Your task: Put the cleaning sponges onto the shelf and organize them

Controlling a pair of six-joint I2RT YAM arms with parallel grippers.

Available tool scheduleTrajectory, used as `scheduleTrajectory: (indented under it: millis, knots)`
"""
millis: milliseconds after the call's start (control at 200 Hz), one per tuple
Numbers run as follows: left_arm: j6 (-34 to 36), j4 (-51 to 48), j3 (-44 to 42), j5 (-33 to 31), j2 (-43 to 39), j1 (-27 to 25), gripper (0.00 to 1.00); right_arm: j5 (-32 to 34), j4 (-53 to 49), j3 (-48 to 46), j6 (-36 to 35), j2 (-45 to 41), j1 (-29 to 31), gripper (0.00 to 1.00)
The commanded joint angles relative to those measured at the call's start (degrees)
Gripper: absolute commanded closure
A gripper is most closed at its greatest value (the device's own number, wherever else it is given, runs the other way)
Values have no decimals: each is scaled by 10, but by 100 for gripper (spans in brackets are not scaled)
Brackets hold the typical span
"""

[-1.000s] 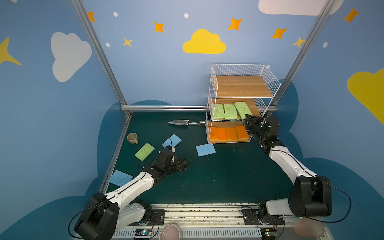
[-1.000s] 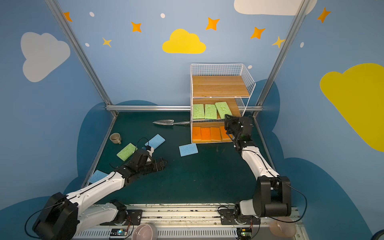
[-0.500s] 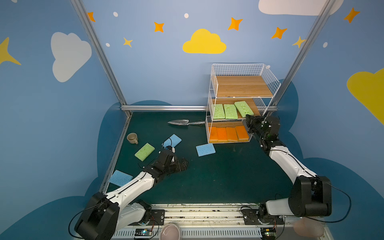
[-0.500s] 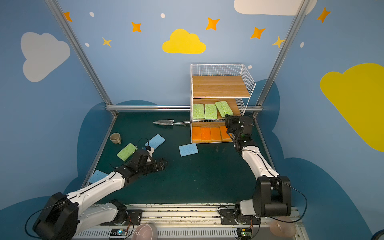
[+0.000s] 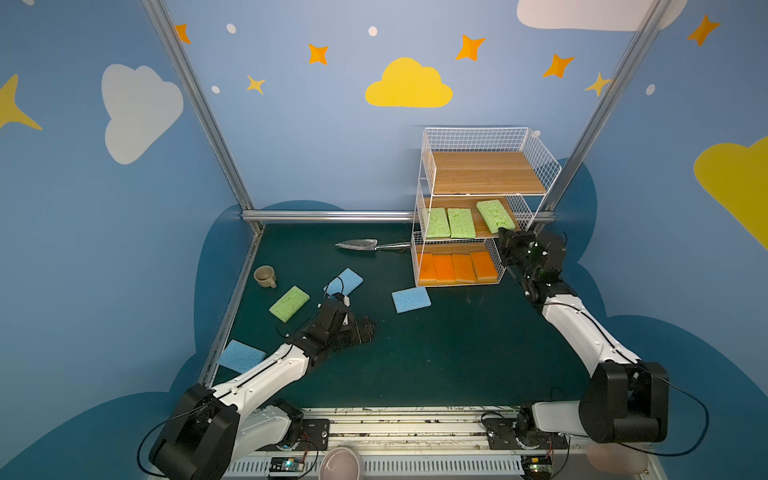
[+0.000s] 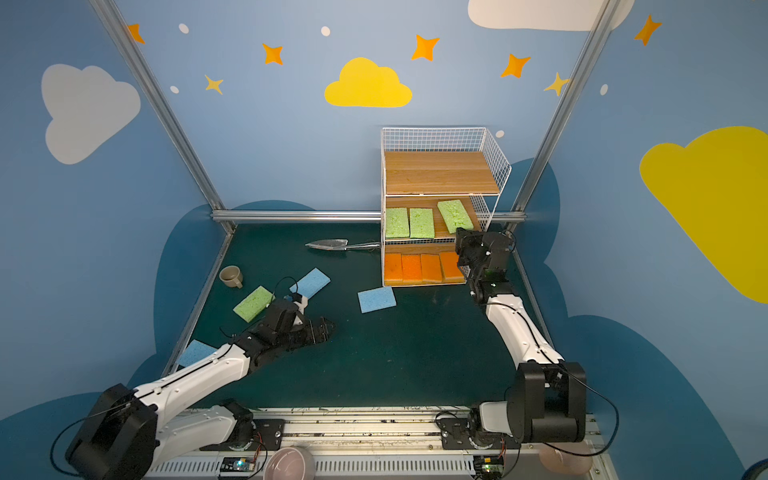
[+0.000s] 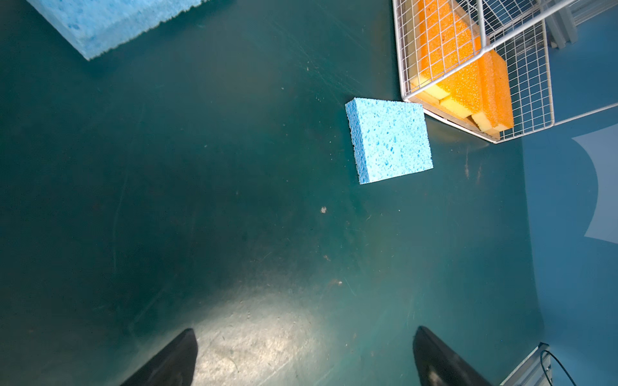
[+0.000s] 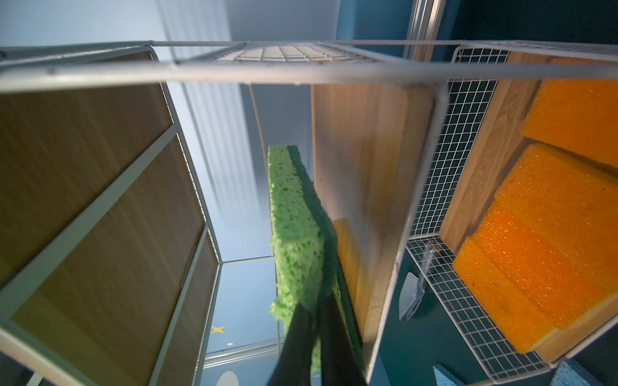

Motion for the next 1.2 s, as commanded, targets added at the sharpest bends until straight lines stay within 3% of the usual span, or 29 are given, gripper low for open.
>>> scheduleTrajectory:
  millis: [0,450,1196]
  knots:
    - [0,3,-3,2,-3,2,0,6,-21,25,-26,-9,9,100]
    - [4,-9,-2,-2,-15,2,1,20,-31,31,-34,14,26,100]
    - [4,0,-3,1,-3,2,0,42,-47,28,-45,-11,3,100]
